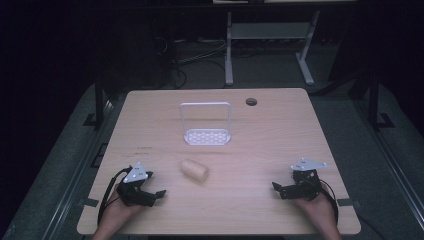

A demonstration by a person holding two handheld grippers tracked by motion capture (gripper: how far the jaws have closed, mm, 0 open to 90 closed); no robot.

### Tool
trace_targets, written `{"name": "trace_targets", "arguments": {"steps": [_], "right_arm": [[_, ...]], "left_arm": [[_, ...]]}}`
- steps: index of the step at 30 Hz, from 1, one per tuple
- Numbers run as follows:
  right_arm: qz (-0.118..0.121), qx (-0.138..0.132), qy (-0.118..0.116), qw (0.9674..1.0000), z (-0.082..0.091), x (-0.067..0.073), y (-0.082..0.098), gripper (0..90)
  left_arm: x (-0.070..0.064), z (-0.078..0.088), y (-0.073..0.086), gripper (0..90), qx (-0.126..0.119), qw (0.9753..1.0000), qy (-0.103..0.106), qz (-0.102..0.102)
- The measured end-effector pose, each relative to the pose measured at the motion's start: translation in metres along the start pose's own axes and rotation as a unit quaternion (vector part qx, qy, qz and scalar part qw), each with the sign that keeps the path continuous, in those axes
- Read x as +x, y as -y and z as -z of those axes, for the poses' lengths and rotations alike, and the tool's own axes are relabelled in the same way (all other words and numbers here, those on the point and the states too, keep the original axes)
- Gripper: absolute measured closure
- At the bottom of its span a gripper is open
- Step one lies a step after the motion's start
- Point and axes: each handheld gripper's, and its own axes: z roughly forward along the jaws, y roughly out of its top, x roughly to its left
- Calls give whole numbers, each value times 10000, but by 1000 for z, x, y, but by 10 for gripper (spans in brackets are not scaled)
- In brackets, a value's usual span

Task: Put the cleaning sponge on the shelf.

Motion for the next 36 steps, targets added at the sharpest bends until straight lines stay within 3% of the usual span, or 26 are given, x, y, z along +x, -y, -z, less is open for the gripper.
{"name": "trace_targets", "arguments": {"steps": [12, 24, 36], "right_arm": [[131, -147, -248, 9995, 6, 11, -22, 22], [233, -152, -473, 9985, 1, 23, -34, 22], [506, -112, -656, 9965, -11, 37, -54, 22]], "left_arm": [[0, 0, 0, 131, 3, 10000, 0, 4], [0, 0, 0, 131, 3, 10000, 1, 2], [0, 0, 0, 131, 2, 10000, 1, 7]]}}
